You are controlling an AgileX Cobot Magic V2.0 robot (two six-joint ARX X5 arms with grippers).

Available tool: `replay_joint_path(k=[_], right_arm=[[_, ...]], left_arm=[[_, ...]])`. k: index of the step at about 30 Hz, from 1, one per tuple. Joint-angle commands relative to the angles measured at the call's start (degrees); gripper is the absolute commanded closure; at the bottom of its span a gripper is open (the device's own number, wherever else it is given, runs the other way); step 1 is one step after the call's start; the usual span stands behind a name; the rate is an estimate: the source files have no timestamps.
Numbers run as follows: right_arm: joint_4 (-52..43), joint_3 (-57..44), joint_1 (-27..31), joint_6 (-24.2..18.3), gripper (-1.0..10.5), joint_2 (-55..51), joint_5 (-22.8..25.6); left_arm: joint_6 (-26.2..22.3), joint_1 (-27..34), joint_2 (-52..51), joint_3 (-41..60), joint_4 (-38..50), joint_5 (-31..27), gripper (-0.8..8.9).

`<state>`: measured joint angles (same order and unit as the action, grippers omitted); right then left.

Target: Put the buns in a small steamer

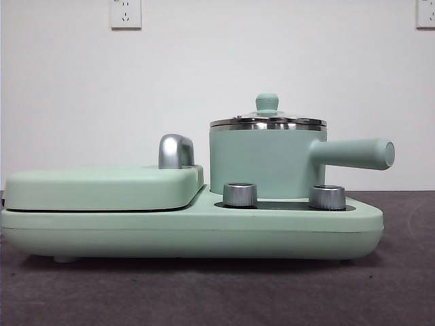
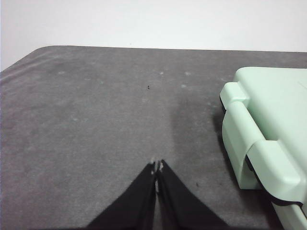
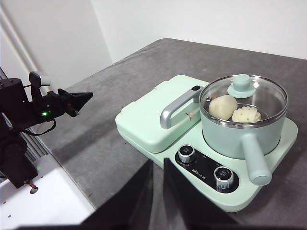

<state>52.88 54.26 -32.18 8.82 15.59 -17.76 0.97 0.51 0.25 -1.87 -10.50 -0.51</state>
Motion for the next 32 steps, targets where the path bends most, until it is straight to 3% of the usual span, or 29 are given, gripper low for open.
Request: replay_joint_path(k=[1, 5, 8, 13, 18, 24, 32], right_arm=[[-0.61, 0.50, -0.31, -0.50, 9.1, 0.02, 0.13], [-1.05, 0.11, 2.64, -0.52, 9.1, -0.52, 1.14], [-4.31, -2.03, 8.90, -0.52, 9.1, -1.25, 1.18], [-16.70, -12.07, 19.06, -2.08, 9.1, -5.55, 5.75], [-28.59, -24.92, 25.38, -3.96, 9.3, -11.54, 9.92], [-32.92, -37.20, 28.39, -5.86, 9.3, -15.37, 15.96], [-35.85, -45.64, 29.81, -7.78, 9.3, -15.37, 18.08]], left_arm=[[-0.70, 0.11, -0.07, 1.11, -0.33, -0.17, 8.07], [-0.70, 0.11, -0.07, 1.11, -0.33, -0.17, 8.06], [-0.68, 0.11, -0.07, 1.11, -0.33, -0.17, 8.06], [-0.70, 0.11, -0.07, 1.09, -0.33, -0.17, 8.06], [-0.68, 0.11, -0.07, 1.09, -0.33, -0.17, 8.06], [-0.68, 0.11, -0.07, 1.09, -0.33, -0.17, 8.06], [-0.68, 0.11, -0.07, 1.09, -0.31, -0.17, 8.07]])
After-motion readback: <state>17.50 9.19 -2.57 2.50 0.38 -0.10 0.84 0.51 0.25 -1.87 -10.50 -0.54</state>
